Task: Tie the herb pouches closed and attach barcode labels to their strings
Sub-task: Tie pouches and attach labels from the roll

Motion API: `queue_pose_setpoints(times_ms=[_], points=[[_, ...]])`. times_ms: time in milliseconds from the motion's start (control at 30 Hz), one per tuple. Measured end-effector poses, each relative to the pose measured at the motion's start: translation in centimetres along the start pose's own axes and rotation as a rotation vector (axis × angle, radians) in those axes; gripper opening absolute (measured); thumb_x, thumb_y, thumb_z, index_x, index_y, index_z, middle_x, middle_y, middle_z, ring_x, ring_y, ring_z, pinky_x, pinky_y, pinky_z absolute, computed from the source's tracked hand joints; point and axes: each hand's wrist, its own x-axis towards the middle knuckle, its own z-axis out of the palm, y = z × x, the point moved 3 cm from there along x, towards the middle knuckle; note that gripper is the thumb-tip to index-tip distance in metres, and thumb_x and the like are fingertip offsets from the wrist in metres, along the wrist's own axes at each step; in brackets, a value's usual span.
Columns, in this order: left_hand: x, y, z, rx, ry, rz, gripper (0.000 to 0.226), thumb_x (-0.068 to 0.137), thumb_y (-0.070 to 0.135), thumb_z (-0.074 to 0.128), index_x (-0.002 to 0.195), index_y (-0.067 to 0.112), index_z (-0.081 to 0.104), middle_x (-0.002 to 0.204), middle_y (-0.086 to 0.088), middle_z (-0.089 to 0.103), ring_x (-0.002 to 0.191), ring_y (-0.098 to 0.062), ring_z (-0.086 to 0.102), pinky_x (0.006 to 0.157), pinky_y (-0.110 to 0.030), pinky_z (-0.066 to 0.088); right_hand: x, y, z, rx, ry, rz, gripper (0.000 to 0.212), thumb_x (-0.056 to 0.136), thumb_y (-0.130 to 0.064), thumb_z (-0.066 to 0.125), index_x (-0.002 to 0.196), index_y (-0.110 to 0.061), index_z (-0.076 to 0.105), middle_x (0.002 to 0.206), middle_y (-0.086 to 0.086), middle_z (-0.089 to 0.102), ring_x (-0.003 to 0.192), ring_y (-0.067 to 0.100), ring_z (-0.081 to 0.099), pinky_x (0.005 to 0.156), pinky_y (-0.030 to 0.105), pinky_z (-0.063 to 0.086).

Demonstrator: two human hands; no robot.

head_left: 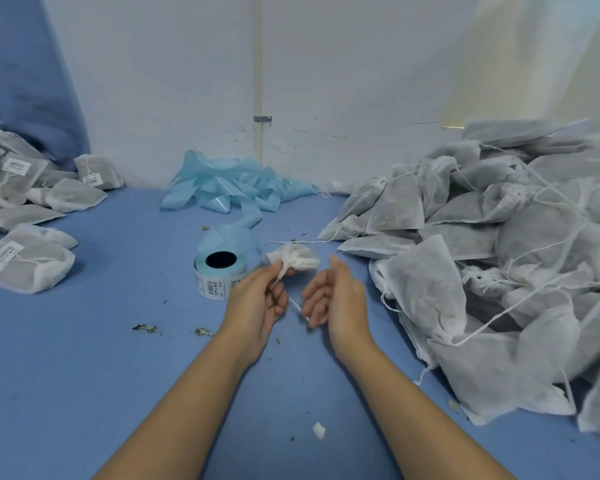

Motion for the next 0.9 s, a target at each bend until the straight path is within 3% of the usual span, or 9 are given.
queue_pose_setpoints(times_ms=[133,233,367,433,633,900], points=[[-0.21,0.00,-0.07,-0.096,-0.032,-0.011,0.019,0.092,0.014,0.053,0.076,0.013,0.062,0.054,0.003,0.045,0.045,-0.008,0.042,0.046,-0.018,0.036,-0.45,0.05,0.28,-0.438,-0.008,-0.180,0.024,0.094,-0.033,0.052,0.078,-0.022,0.065,0.068,-0.007,0.061,0.064,0.009,0.055,0.061,0.020,0.043],[-0.32,-0.04,-0.18,-0.115,-0.074,-0.006,0.035,0.089,0.010,0.048,0.062,0.017,0.069,0.057,0.001,0.051,0.048,-0.008,0.047,0.052,-0.020,0.037,-0.41,-0.24,0.56,-0.338,-0.098,-0.247,0.015,0.092,-0.022,0.059,0.080,-0.031,0.064,0.080,-0.011,0.064,0.075,0.003,0.058,0.071,0.013,0.045],[-0.41,0.00,-0.06,-0.018,-0.154,0.058,0.030,0.086,0.001,0.040,0.094,0.008,0.069,0.065,-0.002,0.054,0.055,-0.009,0.048,0.055,-0.020,0.042,-0.44,-0.10,0.72,-0.175,-0.174,-0.183,0.012,0.090,-0.013,0.064,0.086,-0.025,0.067,0.086,-0.008,0.068,0.081,0.004,0.063,0.078,0.019,0.052],[-0.51,-0.06,0.10,0.066,-0.184,0.092,0.034,0.086,-0.002,0.039,0.101,0.006,0.069,0.067,-0.003,0.054,0.057,-0.009,0.048,0.055,-0.020,0.043,-0.25,-0.02,0.65,-0.138,-0.170,-0.154,0.009,0.089,-0.012,0.066,0.088,-0.021,0.067,0.086,-0.005,0.069,0.081,0.006,0.064,0.078,0.021,0.053],[-0.73,-0.13,0.38,0.168,-0.199,0.133,0.032,0.088,-0.008,0.041,0.100,0.003,0.068,0.060,-0.003,0.047,0.054,-0.011,0.043,0.053,-0.022,0.038,0.14,0.00,0.20,-0.039,-0.135,-0.094,0.005,0.088,-0.013,0.067,0.084,-0.017,0.068,0.081,-0.004,0.069,0.076,0.009,0.064,0.074,0.023,0.053],[-0.78,-0.31,0.38,0.198,-0.216,0.175,0.037,0.090,-0.008,0.045,0.090,0.016,0.074,0.060,0.001,0.045,0.053,-0.009,0.039,0.054,-0.022,0.034,0.41,0.11,-0.11,0.007,-0.163,-0.061,0.003,0.087,-0.014,0.067,0.085,-0.015,0.068,0.078,-0.005,0.068,0.074,0.009,0.063,0.074,0.024,0.053]])
